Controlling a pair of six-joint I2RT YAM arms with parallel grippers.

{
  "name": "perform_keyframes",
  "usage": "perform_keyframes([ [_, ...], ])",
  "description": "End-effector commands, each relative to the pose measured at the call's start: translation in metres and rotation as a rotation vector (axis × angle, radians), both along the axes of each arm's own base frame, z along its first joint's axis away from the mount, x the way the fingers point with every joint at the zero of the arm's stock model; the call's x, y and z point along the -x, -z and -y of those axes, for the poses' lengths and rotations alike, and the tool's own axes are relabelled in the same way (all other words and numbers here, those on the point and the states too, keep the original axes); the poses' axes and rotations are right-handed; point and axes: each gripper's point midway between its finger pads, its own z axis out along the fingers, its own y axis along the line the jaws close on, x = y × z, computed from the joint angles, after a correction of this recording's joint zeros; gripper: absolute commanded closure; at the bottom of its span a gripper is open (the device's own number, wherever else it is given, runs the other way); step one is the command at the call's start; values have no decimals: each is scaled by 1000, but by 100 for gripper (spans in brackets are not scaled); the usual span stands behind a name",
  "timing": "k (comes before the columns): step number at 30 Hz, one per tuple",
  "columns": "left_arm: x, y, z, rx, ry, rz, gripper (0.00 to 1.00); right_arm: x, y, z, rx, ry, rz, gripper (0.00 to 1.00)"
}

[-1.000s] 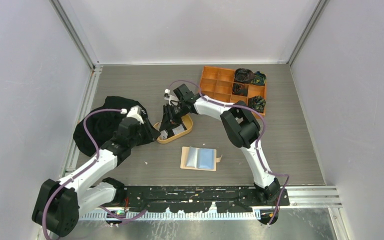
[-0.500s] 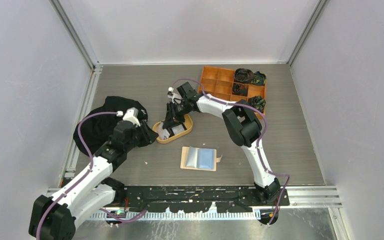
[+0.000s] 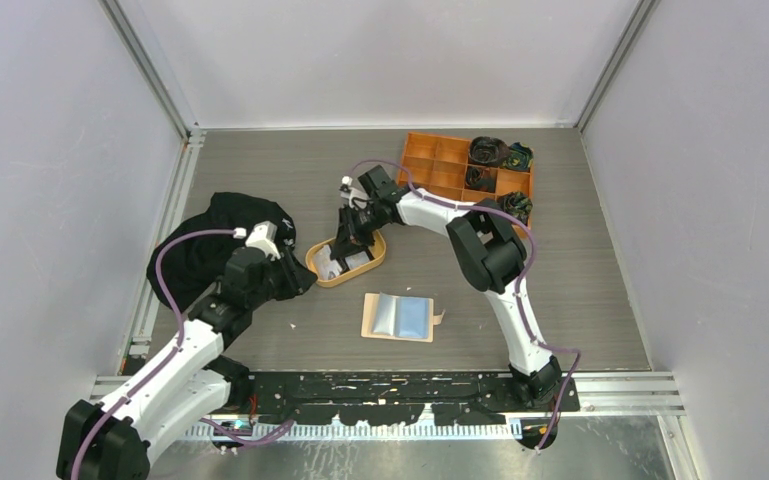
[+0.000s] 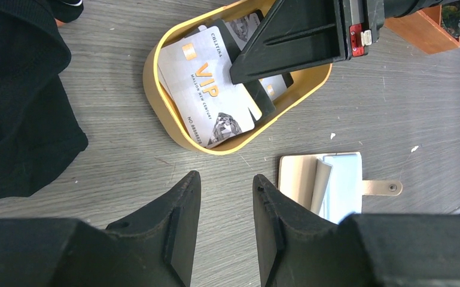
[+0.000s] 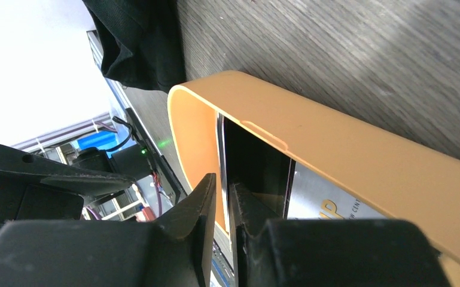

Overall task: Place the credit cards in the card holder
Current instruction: Pick up the credit card from the storage box.

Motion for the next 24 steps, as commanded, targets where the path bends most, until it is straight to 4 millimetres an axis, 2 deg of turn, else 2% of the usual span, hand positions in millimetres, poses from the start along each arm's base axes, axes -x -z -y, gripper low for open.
perform_keyframes([
  [1,1,-9,6,36,21,27,62,-3,-45,1,-74,-13,72,80],
  [10,2,-8,7,47,24,25,62,-9,-48,8,-77,3,71,81],
  [13,2,-9,9,57,28,25,62,-11,-48,12,-72,12,69,85],
  [19,5,-13,16,102,55,36,62,-18,-47,24,-45,45,87,99],
  [24,7,-23,29,194,105,93,58,-27,-65,43,-42,67,163,99],
])
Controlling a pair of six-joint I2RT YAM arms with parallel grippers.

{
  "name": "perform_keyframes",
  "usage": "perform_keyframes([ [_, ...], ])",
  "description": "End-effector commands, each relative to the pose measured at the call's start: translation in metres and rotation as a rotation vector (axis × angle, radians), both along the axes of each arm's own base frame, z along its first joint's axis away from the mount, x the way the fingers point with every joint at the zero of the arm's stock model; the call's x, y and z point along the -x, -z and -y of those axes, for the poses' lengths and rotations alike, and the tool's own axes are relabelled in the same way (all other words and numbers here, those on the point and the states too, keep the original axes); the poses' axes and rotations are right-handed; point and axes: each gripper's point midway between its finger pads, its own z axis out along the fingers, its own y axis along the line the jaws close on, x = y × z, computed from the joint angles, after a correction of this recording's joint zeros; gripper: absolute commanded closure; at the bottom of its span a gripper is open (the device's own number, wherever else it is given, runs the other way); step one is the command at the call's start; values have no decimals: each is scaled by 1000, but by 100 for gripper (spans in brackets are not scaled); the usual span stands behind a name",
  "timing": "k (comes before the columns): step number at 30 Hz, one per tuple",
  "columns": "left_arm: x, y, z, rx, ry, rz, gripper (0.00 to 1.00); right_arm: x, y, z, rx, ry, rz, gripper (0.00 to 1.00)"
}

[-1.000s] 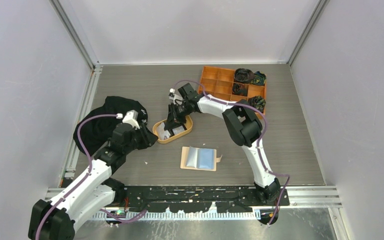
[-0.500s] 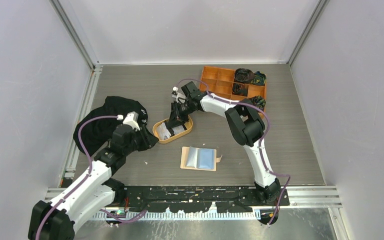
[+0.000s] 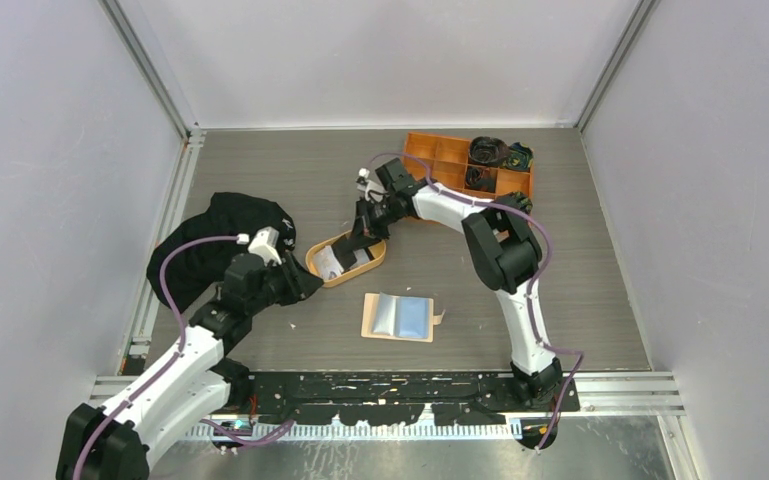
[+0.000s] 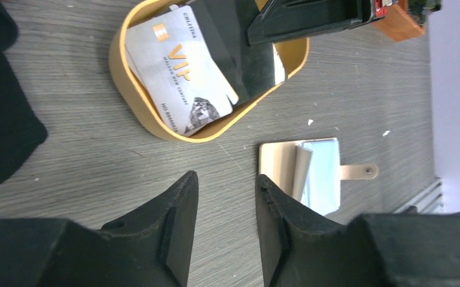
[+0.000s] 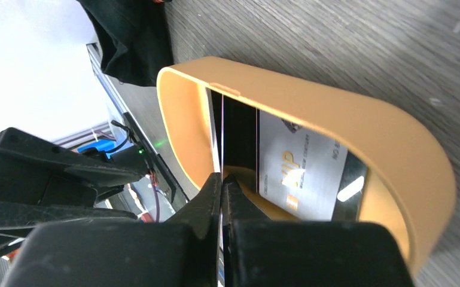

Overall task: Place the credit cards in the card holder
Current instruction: Pick up the credit card from the storage box.

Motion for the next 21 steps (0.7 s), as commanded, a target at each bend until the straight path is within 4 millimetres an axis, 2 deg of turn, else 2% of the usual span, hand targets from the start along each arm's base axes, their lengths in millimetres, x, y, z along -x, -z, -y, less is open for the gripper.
perform_keyframes([
  [1,-3,-29,20,141,66,120,54,-14,-64,17,-56,13,171,99],
  [4,-1,-41,29,234,89,179,42,-13,-84,30,-77,-2,222,99],
  [7,2,-62,37,346,119,262,28,1,-114,43,-139,-57,296,99],
  [9,7,-77,41,413,157,329,26,16,-130,53,-168,-103,348,99],
  [14,29,-116,58,526,309,493,26,72,-168,75,-304,-233,463,99],
  [19,58,-140,83,529,405,658,26,111,-205,99,-447,-275,638,99],
  [21,69,-145,91,512,427,726,26,122,-208,109,-484,-278,716,99],
])
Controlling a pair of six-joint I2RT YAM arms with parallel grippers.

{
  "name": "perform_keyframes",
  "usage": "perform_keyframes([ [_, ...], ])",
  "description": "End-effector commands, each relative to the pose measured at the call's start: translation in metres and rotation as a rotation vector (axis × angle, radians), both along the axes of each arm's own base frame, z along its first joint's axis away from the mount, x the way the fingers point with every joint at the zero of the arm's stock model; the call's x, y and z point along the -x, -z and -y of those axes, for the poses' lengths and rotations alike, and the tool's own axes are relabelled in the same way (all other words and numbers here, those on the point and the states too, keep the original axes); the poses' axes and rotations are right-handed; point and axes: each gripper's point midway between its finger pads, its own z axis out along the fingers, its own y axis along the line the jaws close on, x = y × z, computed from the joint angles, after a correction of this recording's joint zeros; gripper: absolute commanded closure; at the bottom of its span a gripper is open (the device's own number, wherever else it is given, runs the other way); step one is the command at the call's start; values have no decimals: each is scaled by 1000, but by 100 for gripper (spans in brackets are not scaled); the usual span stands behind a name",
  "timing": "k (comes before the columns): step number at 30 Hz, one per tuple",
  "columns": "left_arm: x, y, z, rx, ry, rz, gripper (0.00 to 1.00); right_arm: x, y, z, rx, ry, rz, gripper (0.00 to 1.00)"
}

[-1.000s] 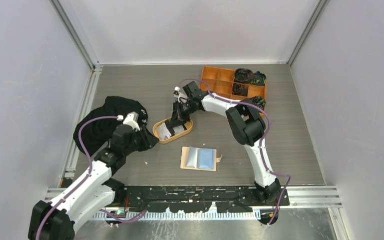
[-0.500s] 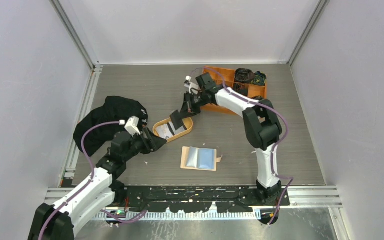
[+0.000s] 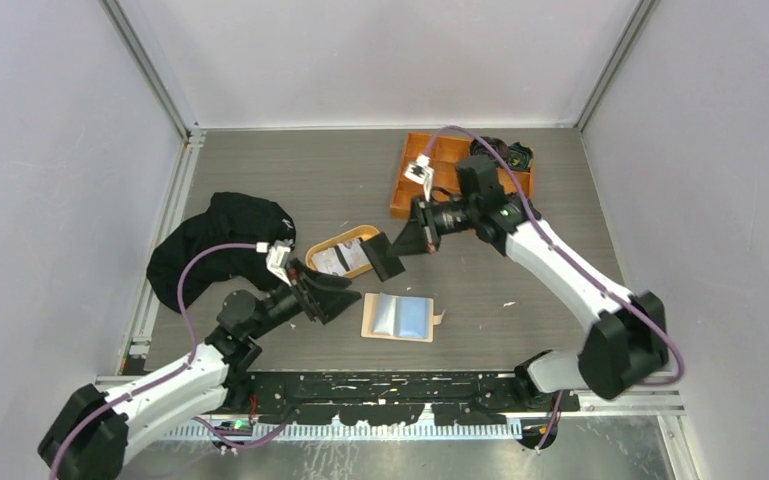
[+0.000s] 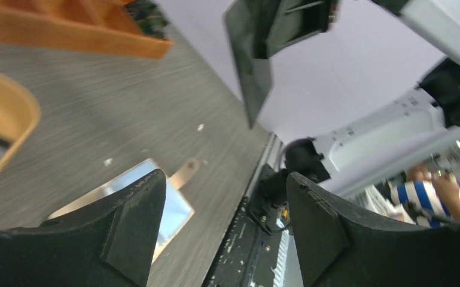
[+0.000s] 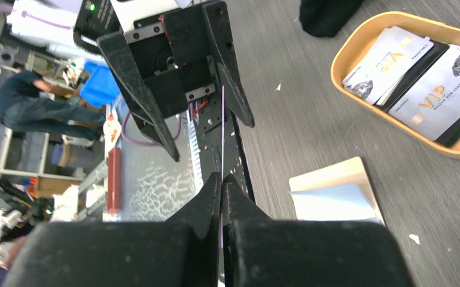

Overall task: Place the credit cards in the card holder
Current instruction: Pick up the credit card from the storage box, then insert the credit card into the card holder.

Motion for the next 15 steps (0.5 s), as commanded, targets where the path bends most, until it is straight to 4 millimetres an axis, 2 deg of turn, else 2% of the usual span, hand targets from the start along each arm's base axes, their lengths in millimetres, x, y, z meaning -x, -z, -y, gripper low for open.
perform_keyframes([
  [1,24,-53,12,83,5,306,26,24,-31,18,-171,-71,253,99],
  [4,34,-57,20,81,12,348,26,34,-32,23,-203,-84,298,99],
  [8,41,-65,29,122,19,388,26,34,-30,20,-218,-99,260,99],
  [10,40,-66,36,130,20,384,26,35,-31,20,-221,-102,261,99],
  [15,35,-67,57,135,31,371,34,40,-31,19,-226,-115,270,99],
])
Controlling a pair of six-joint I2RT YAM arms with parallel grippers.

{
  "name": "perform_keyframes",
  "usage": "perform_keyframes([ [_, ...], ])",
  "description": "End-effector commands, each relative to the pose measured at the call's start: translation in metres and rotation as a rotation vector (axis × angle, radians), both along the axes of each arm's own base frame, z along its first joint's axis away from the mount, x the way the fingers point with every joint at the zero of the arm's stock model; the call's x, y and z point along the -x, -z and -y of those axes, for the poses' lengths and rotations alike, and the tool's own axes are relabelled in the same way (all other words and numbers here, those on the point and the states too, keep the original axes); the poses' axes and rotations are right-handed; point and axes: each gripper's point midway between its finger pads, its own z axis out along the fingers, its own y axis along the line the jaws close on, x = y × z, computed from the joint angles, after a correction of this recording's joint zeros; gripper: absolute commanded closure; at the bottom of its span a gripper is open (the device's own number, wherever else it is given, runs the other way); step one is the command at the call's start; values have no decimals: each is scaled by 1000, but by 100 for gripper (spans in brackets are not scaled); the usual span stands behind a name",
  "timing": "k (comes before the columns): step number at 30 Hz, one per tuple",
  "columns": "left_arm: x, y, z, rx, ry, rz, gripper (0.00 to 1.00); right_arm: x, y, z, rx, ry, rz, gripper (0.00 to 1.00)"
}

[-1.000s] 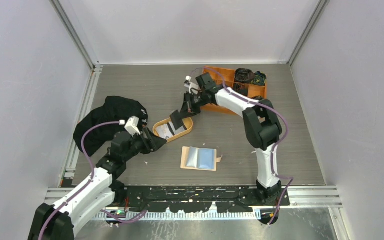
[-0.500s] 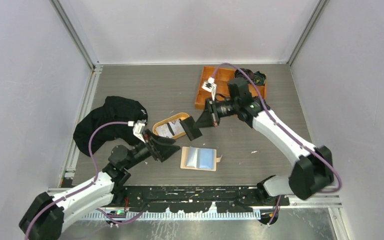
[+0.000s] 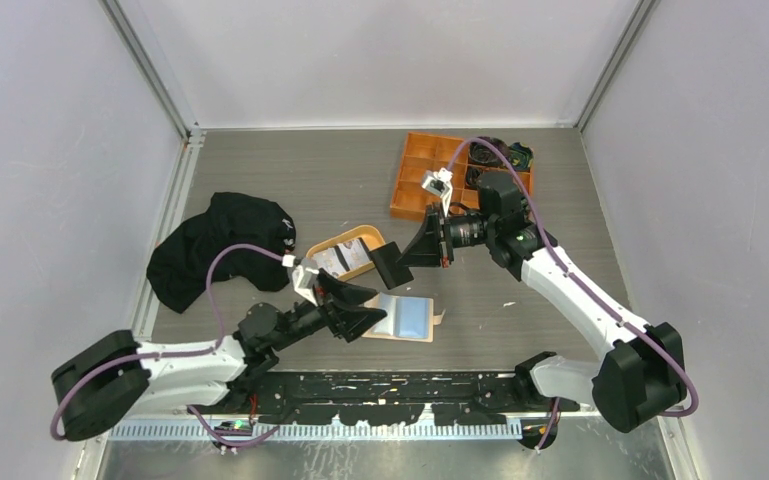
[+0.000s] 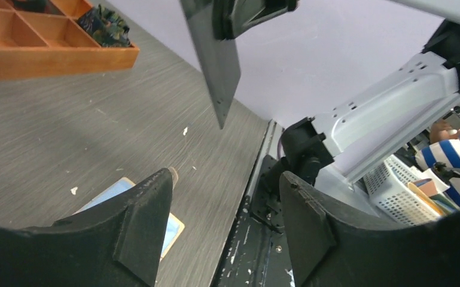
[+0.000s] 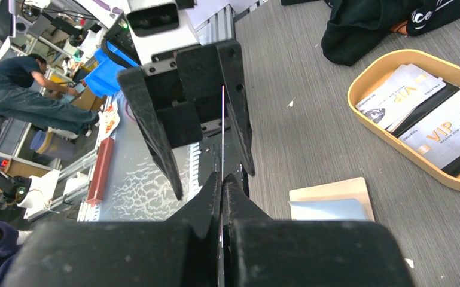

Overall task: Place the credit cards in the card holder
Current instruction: Insert the credit card into the card holder.

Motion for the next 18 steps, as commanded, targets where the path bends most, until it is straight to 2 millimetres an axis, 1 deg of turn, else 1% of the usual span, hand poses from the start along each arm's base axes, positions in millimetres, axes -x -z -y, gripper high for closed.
perform_keyframes([
  [1,-10,-55,5,170,-54,118,36,5,-15,-3,-51,-41,80,99],
  [7,-16,-66,5,208,-83,120,48,7,-6,-6,-38,-70,50,99],
  [10,-19,-71,1,225,-105,116,58,10,-1,-7,-22,-97,47,99],
  [12,-24,-72,-1,218,-134,94,63,12,0,-7,-18,-107,57,99],
  [16,-27,-74,-1,172,-146,69,66,15,0,-7,-20,-116,70,99],
  [17,-27,-75,-2,165,-148,69,68,15,1,-7,-20,-119,69,99],
  [18,-27,-76,-2,161,-148,72,73,15,1,-7,-20,-120,69,99],
])
